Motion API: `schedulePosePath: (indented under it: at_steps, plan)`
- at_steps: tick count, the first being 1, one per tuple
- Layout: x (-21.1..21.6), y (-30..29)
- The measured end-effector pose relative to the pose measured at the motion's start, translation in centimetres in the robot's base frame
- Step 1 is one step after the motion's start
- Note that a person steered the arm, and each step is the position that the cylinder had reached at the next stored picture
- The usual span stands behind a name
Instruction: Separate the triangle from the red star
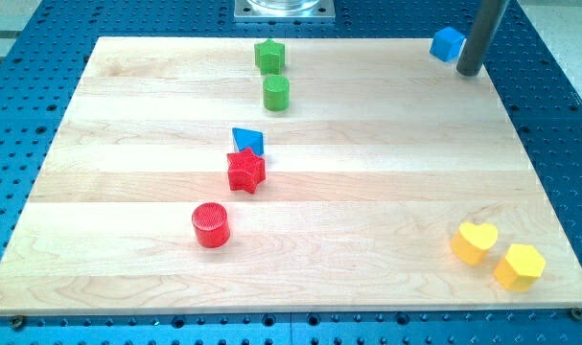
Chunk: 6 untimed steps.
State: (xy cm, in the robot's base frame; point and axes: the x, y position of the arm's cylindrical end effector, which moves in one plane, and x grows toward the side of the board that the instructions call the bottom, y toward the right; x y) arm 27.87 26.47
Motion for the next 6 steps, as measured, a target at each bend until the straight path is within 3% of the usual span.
schedulePosePath:
  at_steps: [1, 2, 3, 4, 5, 6]
  plan:
    - [5.7, -9.7]
    - [17.7, -18.8]
    - [19.4, -29.8]
    - [16.5, -34.6]
    - [16.5, -38.1]
    - [13.8, -33.9]
